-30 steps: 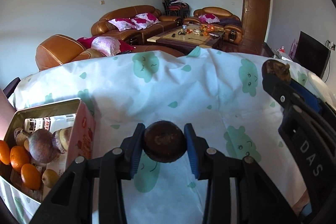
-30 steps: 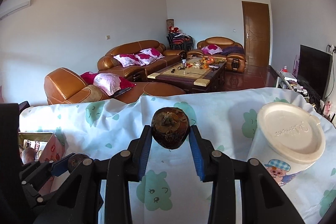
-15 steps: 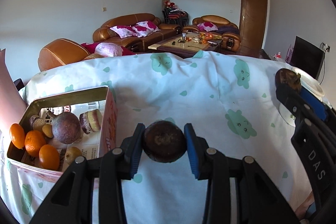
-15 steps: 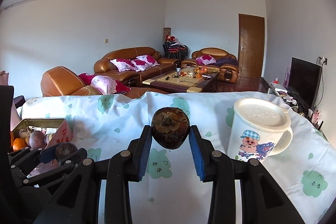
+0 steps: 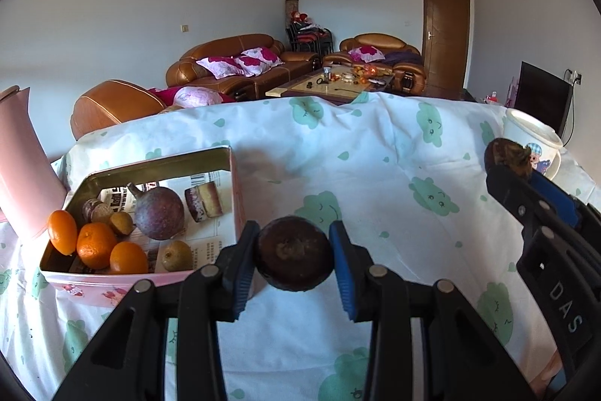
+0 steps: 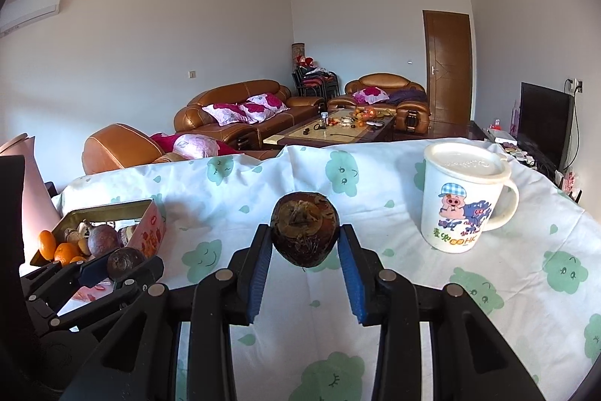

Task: Organize fruits
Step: 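Carry both brown fruits over the pink tin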

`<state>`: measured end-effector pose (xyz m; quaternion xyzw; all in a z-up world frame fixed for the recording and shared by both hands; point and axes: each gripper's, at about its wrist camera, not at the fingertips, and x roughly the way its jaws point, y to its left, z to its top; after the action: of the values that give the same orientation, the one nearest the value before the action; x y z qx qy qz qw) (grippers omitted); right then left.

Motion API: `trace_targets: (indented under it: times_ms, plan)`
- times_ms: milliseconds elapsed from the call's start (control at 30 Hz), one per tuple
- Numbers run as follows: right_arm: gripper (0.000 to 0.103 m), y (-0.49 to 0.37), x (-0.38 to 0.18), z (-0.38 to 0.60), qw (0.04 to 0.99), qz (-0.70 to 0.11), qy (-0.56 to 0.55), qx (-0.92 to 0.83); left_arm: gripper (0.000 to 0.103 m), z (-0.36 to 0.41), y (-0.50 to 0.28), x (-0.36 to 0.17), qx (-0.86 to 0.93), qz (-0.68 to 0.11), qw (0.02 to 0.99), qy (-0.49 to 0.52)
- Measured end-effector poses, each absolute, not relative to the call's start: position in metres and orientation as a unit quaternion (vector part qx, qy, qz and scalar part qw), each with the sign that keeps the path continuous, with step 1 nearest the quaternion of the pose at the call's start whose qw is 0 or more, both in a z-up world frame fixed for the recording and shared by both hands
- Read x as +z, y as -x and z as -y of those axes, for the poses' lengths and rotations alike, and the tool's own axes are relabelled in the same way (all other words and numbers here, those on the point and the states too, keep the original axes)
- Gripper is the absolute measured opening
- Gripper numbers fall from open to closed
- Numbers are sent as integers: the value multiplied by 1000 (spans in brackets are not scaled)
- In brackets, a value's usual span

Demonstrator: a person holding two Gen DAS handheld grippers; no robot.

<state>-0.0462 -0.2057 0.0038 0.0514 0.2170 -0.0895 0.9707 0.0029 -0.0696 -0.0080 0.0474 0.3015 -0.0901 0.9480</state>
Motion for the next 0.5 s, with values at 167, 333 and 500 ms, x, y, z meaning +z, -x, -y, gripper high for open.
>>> trace_targets:
  times_ms: [167, 333, 500]
  plan:
    - [39, 53, 3, 191, 970, -218, -58, -86, 40, 54, 4, -6, -88, -294, 951, -49]
    - [39, 55, 2, 171, 970, -222, -61, -74, 40, 36, 10, -1, -89, -282, 954, -49]
    - [39, 56, 1, 148, 971, -224, -59, -55, 40, 14, 12, 6, -81, -265, 960, -48]
